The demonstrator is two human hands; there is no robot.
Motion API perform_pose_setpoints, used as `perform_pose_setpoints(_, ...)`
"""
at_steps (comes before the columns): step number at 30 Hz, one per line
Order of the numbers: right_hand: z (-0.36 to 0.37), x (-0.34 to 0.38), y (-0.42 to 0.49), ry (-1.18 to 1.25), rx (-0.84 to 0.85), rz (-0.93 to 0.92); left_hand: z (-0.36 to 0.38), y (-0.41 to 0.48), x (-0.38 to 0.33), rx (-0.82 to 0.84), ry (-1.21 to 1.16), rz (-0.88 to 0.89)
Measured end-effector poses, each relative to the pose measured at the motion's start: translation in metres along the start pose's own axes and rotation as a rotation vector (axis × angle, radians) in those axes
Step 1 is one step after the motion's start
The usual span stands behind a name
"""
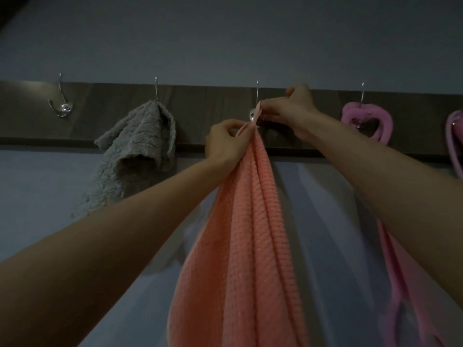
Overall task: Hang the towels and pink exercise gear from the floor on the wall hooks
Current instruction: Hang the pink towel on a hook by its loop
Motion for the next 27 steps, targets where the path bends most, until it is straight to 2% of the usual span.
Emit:
perform_pose_setpoints(9, 0.004, -0.005, 0.002, 0.057, 0.009, 0.129, 0.003, -0.006, 0.012, 0.002, -0.077, -0.174)
perform_pose_setpoints(16, -0.001, -0.013, -0.003, 0.022, -0.069, 0.068, 0.002, -0.014, 0.013, -0.023, 0.071, -0.116)
perform_pose_setpoints(20, -0.005, -0.015, -0.004, -0.097, -0.14, 0.016, 0.003, -0.019, 0.017, 0.019, 0.15, -0.099)
perform_pose_setpoints(27, -0.014, -0.031, -0.036, -0.131, -0.148, -0.062, -0.001, -0.055, 0.039, 0.153, 0.135, -0.121)
Point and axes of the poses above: each hand's wrist, its own y-axis towards the middle knuckle, its own z-axis out of the palm, x = y × z, the point moved 4 cm from there along y, towards the middle knuckle, and after that the axes turned 15 degrees about z, right-handed, at the moved point
